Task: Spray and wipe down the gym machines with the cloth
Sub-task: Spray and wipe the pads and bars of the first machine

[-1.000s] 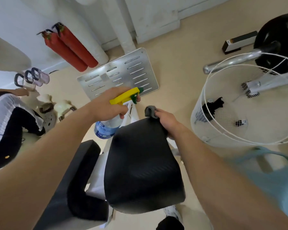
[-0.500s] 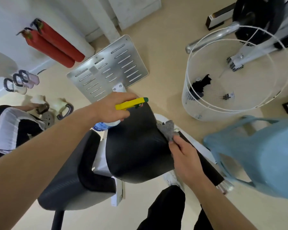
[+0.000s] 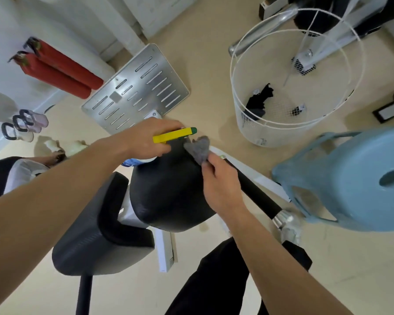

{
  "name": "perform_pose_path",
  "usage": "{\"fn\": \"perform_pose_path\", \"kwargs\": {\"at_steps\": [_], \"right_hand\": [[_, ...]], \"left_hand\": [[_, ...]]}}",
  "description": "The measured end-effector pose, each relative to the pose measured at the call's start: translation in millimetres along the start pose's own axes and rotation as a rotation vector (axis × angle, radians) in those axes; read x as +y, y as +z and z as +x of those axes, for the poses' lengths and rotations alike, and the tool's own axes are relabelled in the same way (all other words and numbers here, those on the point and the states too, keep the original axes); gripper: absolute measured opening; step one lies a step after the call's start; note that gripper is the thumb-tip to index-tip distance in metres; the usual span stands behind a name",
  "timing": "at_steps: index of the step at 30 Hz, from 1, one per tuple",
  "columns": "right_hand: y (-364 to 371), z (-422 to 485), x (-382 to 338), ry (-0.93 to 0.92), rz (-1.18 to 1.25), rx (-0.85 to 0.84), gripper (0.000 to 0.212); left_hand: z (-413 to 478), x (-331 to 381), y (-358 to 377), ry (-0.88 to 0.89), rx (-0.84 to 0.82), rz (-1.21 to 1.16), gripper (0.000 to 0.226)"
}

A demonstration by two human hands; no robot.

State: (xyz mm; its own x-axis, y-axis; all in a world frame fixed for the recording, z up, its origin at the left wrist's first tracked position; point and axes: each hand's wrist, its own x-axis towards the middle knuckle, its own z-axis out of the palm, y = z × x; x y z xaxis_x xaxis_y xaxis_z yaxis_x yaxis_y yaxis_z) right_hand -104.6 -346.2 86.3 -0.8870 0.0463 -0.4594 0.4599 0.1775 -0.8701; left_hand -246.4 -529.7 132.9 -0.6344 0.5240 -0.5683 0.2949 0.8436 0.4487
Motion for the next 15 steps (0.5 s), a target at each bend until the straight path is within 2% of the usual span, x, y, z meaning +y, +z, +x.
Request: {"fn": "perform_pose_path", "kwargs": {"at_steps": [2, 4, 6, 8, 10, 12, 15], "right_hand": [[8, 10, -18, -0.217, -0.089, -0.047, 0.028], [12, 5, -9, -0.268, -0.187, -0.050, 0.037], [9, -13, 15, -0.222, -0.178, -0.015, 0.039], [5, -30, 43, -0.129, -0.149, -0.019, 0.034], [2, -43, 71, 0.050, -0.140, -0.031, 0.020], [0, -50, 89, 0.220, -0.105, -0.041, 0.022], [-1, -47, 78, 0.207, -0.011, -0.026, 0.023]], "left_hand": [[-1, -1, 2, 0.004, 0.029, -0.009, 0.032], [-3, -3, 1, -0.001, 0.046, 0.000, 0.035], [-6, -2, 1, -0.022, 0.051, 0.018, 0.041], [-8, 0, 0, -0.031, 0.046, 0.021, 0.045], [-9, 2, 0, -0.035, 0.039, 0.016, 0.047], [-10, 2, 2, -0.045, 0.045, 0.013, 0.048], [-11, 3, 2, -0.042, 0.054, 0.010, 0.048]]}}
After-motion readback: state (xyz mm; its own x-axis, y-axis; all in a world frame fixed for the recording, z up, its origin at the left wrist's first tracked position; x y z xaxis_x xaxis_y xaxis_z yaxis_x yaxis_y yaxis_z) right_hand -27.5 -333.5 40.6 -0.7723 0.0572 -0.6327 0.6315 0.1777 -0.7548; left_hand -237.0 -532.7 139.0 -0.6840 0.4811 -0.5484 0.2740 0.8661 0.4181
